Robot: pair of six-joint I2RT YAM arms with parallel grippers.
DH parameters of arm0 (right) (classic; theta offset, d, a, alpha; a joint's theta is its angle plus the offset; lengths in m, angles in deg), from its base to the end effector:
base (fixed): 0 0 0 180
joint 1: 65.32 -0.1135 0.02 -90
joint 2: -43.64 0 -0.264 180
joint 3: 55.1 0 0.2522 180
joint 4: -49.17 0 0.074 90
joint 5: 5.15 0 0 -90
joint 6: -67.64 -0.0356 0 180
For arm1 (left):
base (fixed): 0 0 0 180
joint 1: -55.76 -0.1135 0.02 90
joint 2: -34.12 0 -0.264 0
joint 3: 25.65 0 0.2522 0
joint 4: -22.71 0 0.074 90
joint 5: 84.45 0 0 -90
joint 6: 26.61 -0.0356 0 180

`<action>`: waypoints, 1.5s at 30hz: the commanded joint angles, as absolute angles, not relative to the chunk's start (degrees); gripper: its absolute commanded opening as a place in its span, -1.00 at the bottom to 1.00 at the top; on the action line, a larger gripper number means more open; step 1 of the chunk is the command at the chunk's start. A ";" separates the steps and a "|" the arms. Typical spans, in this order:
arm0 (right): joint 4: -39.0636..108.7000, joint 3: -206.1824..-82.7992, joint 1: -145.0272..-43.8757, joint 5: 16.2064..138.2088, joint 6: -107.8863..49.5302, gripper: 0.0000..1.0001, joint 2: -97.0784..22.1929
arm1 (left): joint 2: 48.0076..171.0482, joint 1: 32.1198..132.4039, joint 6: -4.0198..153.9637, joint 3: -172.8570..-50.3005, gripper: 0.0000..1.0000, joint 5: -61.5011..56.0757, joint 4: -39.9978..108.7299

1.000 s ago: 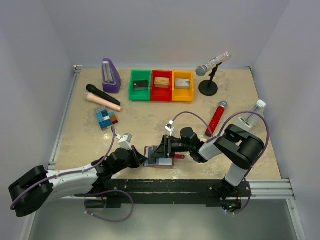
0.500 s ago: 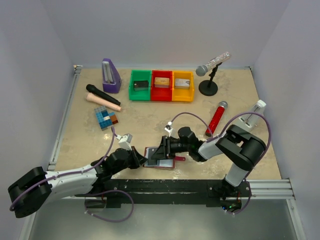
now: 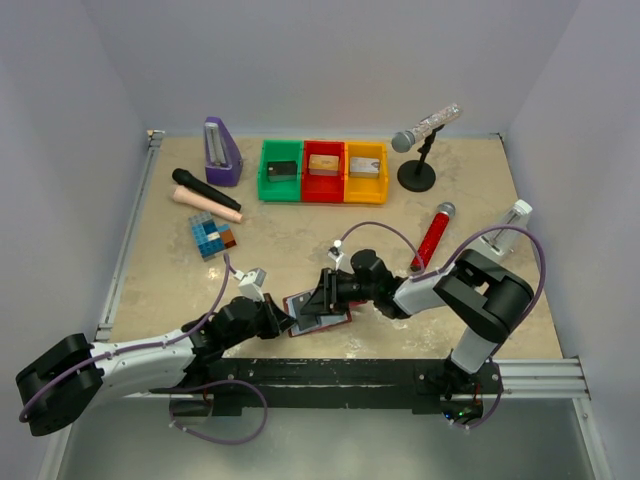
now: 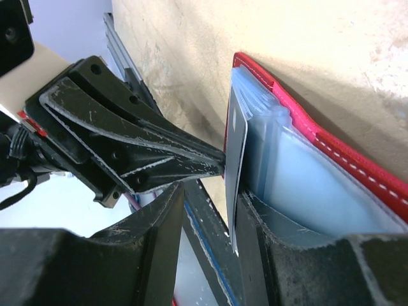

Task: Take the credit cards out of the card holder

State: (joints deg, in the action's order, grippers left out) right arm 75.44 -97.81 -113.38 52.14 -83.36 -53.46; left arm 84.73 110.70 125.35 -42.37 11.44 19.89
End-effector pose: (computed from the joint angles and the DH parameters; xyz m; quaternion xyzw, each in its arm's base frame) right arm 0.1803 0.2294 0.1214 -0.0511 0.8341 0.5419 0.0896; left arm 0.0923 -0.1252 0.1204 -0.0785 0.8663 -0.3952 0.2952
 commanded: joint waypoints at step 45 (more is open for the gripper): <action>74.88 -103.75 -114.45 44.68 -82.04 -0.18 -56.64 | 83.60 111.22 126.15 -39.41 -1.00 13.99 18.46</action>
State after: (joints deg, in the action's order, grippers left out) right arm 71.44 -101.02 -113.81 47.66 -81.45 -55.65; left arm 82.09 110.96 125.48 -42.28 13.71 22.12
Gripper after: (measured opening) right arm 0.408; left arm 0.012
